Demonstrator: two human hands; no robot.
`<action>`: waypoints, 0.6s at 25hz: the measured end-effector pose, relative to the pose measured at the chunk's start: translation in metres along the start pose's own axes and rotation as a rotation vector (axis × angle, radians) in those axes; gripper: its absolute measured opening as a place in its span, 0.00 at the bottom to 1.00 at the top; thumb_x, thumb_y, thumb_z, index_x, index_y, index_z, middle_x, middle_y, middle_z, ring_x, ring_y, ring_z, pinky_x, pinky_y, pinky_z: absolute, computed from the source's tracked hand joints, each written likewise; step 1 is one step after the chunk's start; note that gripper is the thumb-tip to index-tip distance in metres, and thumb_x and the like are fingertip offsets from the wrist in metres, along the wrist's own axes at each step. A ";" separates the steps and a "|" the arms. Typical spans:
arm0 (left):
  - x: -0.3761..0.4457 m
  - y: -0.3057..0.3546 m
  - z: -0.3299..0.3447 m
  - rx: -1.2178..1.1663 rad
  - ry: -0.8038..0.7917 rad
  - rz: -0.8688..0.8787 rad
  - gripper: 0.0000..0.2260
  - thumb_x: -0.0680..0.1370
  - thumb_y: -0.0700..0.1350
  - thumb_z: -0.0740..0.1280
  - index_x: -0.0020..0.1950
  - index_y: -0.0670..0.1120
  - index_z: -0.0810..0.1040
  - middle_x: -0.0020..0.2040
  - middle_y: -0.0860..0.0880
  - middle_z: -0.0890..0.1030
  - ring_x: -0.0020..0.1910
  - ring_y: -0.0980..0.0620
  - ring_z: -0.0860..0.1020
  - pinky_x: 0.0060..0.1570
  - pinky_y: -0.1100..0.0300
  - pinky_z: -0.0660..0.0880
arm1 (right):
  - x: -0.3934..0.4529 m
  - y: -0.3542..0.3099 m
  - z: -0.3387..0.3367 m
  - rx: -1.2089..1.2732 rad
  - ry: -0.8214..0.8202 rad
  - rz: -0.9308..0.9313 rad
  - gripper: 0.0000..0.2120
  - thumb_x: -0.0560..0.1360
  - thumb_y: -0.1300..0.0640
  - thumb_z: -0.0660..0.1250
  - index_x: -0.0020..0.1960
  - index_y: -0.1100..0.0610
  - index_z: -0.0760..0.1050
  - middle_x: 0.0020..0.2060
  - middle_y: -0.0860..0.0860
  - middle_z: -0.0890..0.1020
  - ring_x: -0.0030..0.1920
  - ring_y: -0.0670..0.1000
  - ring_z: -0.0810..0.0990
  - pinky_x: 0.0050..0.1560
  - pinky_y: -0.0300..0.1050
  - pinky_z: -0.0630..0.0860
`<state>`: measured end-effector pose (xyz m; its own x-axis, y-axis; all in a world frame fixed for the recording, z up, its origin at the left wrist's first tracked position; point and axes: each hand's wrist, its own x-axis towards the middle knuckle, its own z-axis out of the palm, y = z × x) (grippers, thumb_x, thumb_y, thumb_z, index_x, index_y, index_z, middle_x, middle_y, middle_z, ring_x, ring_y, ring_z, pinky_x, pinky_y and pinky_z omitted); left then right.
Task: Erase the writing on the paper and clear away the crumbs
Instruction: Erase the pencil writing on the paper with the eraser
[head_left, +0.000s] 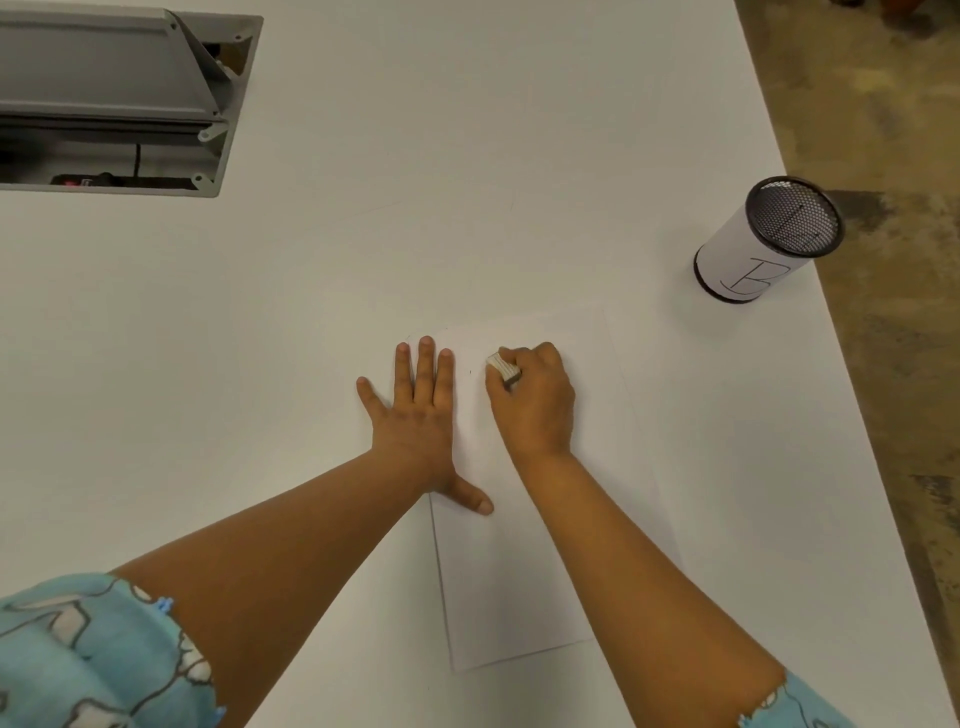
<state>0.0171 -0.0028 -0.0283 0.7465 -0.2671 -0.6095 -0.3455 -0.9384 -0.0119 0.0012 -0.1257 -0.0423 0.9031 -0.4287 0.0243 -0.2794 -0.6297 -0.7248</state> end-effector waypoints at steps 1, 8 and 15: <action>0.001 0.000 0.000 0.005 0.003 0.000 0.71 0.46 0.79 0.63 0.55 0.43 0.12 0.65 0.40 0.19 0.66 0.37 0.23 0.63 0.30 0.39 | 0.002 0.001 0.001 0.010 0.016 -0.021 0.11 0.72 0.56 0.68 0.53 0.60 0.78 0.45 0.56 0.78 0.40 0.52 0.78 0.39 0.38 0.73; 0.006 -0.005 -0.008 -0.005 0.074 0.051 0.69 0.49 0.80 0.60 0.64 0.44 0.19 0.70 0.43 0.24 0.67 0.41 0.23 0.57 0.33 0.28 | 0.000 0.011 0.007 0.034 0.071 -0.074 0.11 0.72 0.57 0.68 0.52 0.59 0.77 0.43 0.54 0.77 0.39 0.49 0.77 0.37 0.35 0.71; 0.011 -0.009 -0.015 0.088 0.142 0.088 0.68 0.48 0.82 0.56 0.66 0.43 0.21 0.71 0.42 0.26 0.66 0.42 0.23 0.57 0.35 0.24 | -0.001 0.013 0.010 0.056 0.094 -0.078 0.12 0.71 0.56 0.69 0.53 0.60 0.77 0.43 0.54 0.77 0.39 0.44 0.73 0.38 0.31 0.70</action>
<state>0.0373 -0.0007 -0.0228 0.7820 -0.3815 -0.4929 -0.4566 -0.8889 -0.0363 0.0002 -0.1266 -0.0584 0.8861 -0.4403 0.1447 -0.1885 -0.6277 -0.7553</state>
